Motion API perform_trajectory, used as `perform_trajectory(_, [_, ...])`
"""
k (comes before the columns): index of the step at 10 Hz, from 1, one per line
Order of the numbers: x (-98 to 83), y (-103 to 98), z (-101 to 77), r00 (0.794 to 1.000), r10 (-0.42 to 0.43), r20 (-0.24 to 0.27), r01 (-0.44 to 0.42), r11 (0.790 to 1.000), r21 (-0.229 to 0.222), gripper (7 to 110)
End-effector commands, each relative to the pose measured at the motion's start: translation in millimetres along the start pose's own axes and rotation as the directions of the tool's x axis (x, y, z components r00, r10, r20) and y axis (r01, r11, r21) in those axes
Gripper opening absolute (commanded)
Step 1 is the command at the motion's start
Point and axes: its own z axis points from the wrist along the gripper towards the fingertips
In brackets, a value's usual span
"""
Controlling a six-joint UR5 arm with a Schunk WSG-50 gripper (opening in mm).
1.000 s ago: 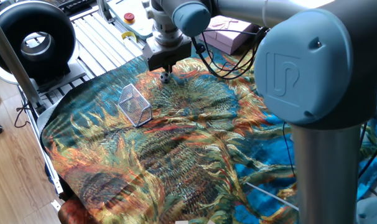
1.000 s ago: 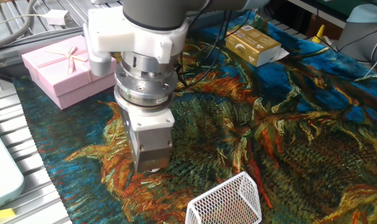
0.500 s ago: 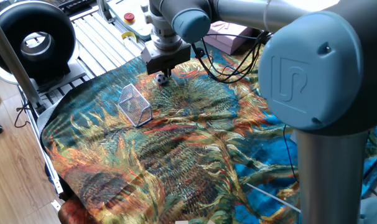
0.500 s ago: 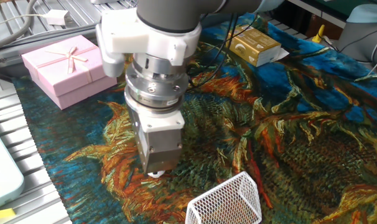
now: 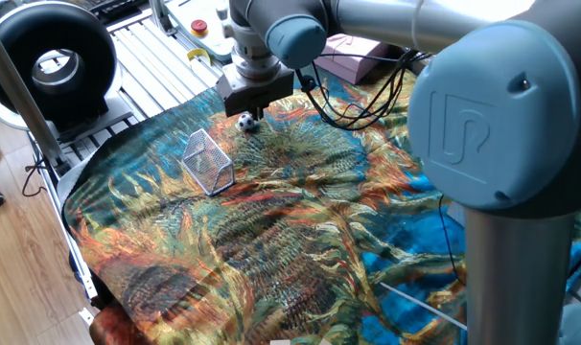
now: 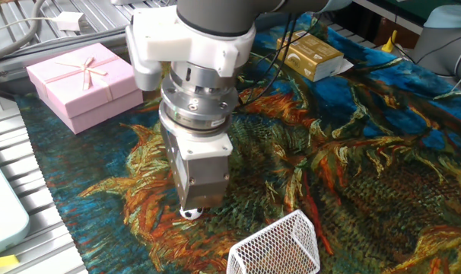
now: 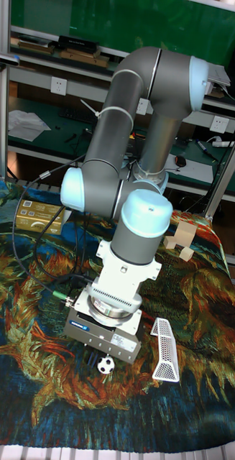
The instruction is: Push the soccer ball into the goal
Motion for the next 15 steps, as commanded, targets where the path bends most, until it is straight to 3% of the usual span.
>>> perform_trajectory(1, [-11.5,4.7,0.8,1.0,-0.002,0.016,0.002,1.0,-0.011,7])
perform_trajectory(4, [-35.5,5.3,5.2,0.999,-0.034,0.028,0.035,0.999,-0.033,7])
perform_trajectory(6, [-44.2,17.2,-1.6,1.0,-0.025,0.019,0.026,0.999,-0.043,7])
perform_trajectory(9, [-41.6,43.7,-6.3,1.0,0.002,0.001,-0.001,0.998,-0.057,7])
perform_trajectory(15, [-31.0,37.5,-1.9,1.0,-0.013,-0.008,0.012,0.999,-0.044,7])
